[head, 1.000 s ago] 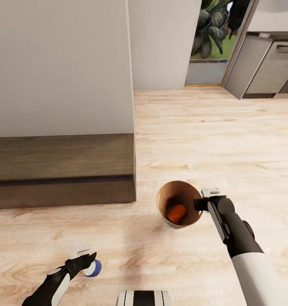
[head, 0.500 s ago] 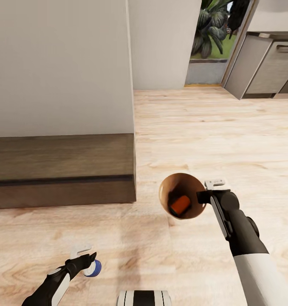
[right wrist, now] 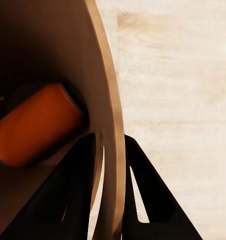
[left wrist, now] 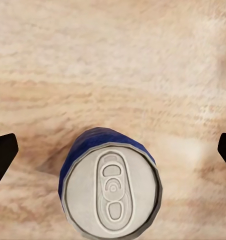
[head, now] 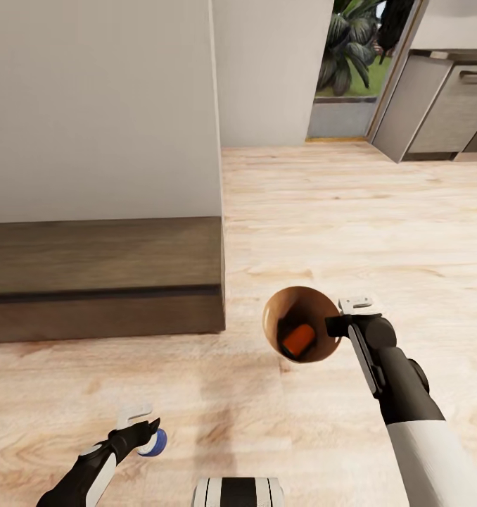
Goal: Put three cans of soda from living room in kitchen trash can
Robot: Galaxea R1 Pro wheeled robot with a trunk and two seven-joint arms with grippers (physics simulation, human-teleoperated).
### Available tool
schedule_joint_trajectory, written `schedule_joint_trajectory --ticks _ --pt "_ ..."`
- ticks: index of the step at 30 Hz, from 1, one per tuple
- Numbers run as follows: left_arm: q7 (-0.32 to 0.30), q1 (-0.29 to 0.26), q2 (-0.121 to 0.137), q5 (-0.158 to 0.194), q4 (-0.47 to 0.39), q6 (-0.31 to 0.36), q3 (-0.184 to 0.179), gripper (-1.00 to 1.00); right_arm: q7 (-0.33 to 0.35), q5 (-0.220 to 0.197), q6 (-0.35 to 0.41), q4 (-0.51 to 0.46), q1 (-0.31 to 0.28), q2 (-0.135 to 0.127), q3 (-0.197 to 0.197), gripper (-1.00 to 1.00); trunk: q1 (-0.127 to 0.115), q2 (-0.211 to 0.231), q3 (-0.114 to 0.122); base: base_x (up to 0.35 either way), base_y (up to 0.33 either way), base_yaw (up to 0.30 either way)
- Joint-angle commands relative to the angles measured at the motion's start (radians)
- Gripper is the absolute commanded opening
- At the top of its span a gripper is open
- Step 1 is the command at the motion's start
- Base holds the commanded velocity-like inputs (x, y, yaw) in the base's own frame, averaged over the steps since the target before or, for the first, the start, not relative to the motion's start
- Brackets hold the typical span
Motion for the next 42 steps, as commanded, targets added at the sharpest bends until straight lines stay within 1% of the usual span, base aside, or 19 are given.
schedule_joint_trajectory --ticks 1,10,42 --pt "0.000 0.000 0.000 0.000 0.000 0.000 0.000 1.00 0.004 -0.010 0.000 0.000 0.000 0.000 0.000 -1.00 0.000 0.000 0.000 0.000 0.000 0.000" --pt "0.000 0.000 0.000 0.000 0.000 0.000 0.000 1.00 0.005 -0.010 0.000 0.000 0.000 0.000 0.000 -1.00 0.000 0.000 -0.009 0.000 0.000 0.000" --pt "0.000 0.000 0.000 0.000 0.001 0.000 -0.005 1.00 0.005 -0.010 0.000 0.000 0.000 0.000 0.000 -1.00 0.000 0.000 -0.059 0.000 0.000 0.000"
